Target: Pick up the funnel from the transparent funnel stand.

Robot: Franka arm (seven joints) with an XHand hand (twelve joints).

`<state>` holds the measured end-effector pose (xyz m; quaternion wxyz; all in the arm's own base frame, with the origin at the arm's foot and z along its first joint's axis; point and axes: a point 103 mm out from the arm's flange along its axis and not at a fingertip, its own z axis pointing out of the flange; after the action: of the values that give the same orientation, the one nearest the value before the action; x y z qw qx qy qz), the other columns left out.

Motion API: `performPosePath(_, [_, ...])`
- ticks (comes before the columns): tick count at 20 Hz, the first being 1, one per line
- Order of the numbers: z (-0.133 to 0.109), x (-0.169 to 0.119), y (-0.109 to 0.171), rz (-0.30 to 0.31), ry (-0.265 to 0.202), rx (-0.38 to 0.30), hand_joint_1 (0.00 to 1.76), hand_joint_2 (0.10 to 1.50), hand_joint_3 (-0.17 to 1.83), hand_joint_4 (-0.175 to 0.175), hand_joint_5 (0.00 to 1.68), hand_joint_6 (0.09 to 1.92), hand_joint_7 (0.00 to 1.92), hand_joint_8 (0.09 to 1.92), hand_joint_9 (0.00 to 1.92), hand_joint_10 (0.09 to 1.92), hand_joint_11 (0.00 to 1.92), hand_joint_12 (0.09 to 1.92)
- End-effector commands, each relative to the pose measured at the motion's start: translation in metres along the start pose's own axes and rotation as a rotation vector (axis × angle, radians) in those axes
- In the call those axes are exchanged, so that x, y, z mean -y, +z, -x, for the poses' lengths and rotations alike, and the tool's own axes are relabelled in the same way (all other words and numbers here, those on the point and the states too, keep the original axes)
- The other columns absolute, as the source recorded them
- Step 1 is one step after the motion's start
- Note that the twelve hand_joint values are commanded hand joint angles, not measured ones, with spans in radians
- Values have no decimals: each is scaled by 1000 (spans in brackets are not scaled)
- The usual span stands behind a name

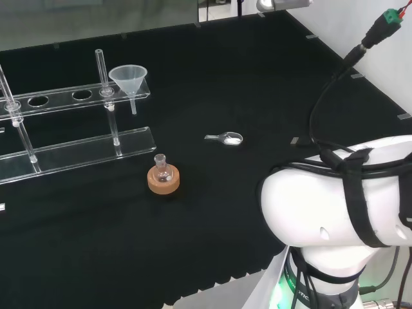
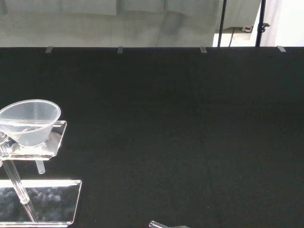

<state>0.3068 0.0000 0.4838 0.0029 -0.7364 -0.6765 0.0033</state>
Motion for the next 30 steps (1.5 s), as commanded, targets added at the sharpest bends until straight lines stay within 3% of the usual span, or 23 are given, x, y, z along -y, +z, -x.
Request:
performPosePath(1, [-2, -3, 1, 5, -7, 16, 468, 532, 321, 115, 113, 87, 159, 217, 113, 120, 0, 931])
performPosePath(4, [-9, -11, 2, 21, -36, 24, 411, 581, 167, 104, 12, 87, 18, 130, 12, 87, 0, 885])
performPosePath(9, [-21, -26, 4, 41, -85, 13, 476, 618, 92, 43, 46, 87, 71, 214, 4, 191, 0, 976])
performPosePath(14, [-36, -45, 9, 25, -130, 20, 572, 659, 57, 33, 146, 87, 117, 419, 0, 442, 0, 1133])
performPosePath(30, [-76, -96, 39, -78, -220, 31, 599, 669, 47, 9, 118, 87, 187, 543, 0, 573, 0, 1199])
